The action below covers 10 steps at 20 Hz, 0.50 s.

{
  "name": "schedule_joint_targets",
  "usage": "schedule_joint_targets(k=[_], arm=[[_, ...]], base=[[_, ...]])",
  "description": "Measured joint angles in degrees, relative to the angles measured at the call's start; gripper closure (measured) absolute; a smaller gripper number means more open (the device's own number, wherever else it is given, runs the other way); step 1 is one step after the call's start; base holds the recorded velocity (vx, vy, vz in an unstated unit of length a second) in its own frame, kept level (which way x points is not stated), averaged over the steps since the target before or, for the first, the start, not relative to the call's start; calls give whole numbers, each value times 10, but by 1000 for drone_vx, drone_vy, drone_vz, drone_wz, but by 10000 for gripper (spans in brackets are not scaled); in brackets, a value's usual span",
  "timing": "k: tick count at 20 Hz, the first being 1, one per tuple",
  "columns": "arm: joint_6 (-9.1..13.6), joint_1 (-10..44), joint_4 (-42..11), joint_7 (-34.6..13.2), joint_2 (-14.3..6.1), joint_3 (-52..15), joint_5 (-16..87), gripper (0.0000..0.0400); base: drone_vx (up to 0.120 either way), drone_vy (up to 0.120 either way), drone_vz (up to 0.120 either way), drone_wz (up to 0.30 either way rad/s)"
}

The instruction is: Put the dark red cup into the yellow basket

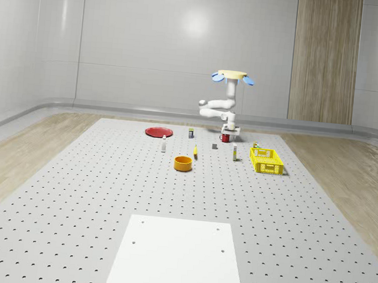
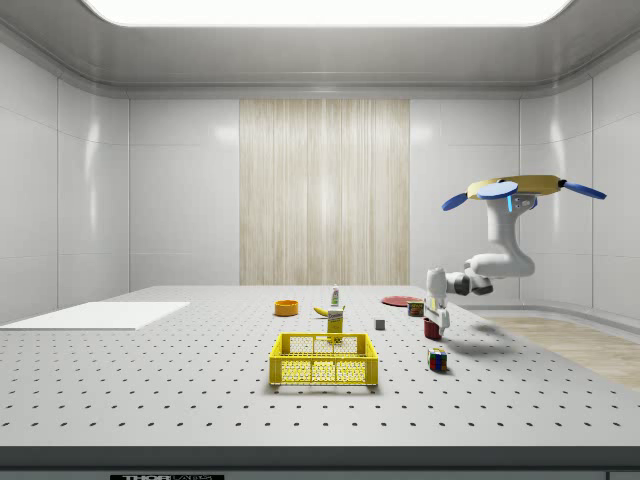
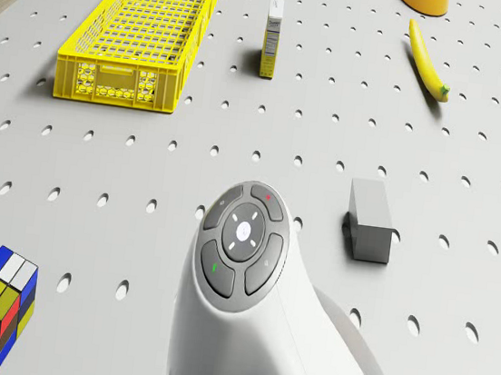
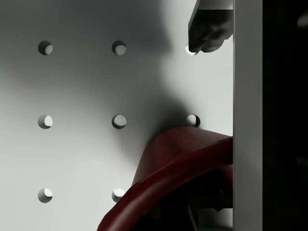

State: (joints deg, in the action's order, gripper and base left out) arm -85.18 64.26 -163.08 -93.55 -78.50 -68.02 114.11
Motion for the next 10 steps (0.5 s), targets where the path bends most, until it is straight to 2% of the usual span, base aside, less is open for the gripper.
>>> schedule_joint_targets(k=[10], arm=[[-10,9,12,3,-6,-5,-6,0]], base=[[0,0,0,0]])
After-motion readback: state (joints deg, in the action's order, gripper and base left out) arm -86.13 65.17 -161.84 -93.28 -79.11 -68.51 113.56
